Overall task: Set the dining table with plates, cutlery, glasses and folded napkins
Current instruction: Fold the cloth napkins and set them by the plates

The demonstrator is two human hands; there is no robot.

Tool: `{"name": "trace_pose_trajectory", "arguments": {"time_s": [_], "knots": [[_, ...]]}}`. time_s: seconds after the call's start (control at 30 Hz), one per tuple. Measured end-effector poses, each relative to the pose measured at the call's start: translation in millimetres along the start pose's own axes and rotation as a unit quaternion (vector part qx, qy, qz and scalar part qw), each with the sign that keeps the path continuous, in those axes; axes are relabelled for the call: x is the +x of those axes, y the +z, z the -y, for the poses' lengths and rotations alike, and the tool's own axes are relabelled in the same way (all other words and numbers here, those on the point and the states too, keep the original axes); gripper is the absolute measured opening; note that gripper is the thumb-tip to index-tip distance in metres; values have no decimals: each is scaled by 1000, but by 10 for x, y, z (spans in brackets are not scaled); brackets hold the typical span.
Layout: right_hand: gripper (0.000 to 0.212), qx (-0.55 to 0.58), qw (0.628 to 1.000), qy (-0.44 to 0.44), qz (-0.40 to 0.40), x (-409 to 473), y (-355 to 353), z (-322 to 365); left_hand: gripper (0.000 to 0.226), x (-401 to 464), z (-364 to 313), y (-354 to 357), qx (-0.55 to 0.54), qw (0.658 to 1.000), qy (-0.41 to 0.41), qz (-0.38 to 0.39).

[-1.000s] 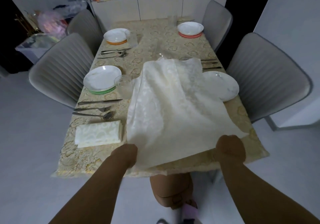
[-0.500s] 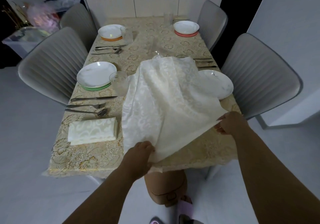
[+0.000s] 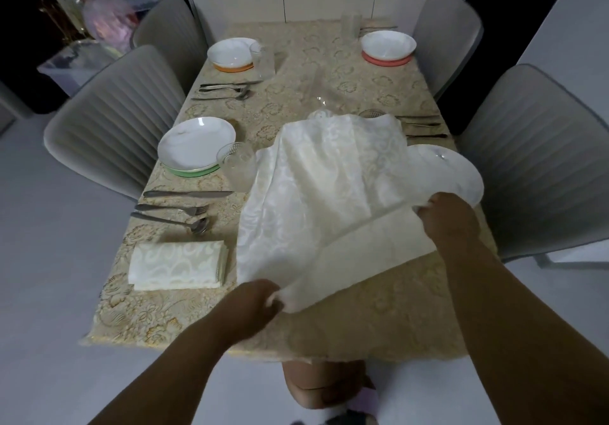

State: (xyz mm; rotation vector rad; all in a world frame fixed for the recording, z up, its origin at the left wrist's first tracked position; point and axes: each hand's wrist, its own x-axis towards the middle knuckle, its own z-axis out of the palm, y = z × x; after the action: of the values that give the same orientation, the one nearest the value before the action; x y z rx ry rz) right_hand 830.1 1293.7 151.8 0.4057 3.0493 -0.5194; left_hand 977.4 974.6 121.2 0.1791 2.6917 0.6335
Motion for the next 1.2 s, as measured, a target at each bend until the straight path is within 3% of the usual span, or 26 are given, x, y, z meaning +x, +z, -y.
{"name": "trace_pose_trajectory", "arguments": {"time_s": [0.1,0.27,0.47,0.7,0.8,0.87,0.97,1.07,1.2], "knots": [[37,-22,999,-32,-30,195,91,51,17,276,38,-285,-54,993,-76,-76],[34,-37,995,-74,-55,467,229,76,17,718,121,-502,92,967,-165,-170],[34,-42,994,-70,-73,630,275,163,21,995,112,-515,279,921,-222,-159],[34,-1,996,-74,-54,739,396,175,21,1182,66,-437,300,906,-274,-119],[42,77,993,-76,-54,740,434,146,26,1198,37,-347,299,899,-277,-161],[51,127,983,-80,-109,657,456,78,30,1158,4,-236,286,897,-229,-246],[42,208,956,-15,-208,358,569,-58,27,1023,-75,51,224,911,-38,-345],[41,287,926,152,-192,38,716,-120,34,858,-199,292,173,949,49,-258],[56,359,868,318,-127,-127,757,-99,50,780,-120,402,156,972,36,-171]]}}
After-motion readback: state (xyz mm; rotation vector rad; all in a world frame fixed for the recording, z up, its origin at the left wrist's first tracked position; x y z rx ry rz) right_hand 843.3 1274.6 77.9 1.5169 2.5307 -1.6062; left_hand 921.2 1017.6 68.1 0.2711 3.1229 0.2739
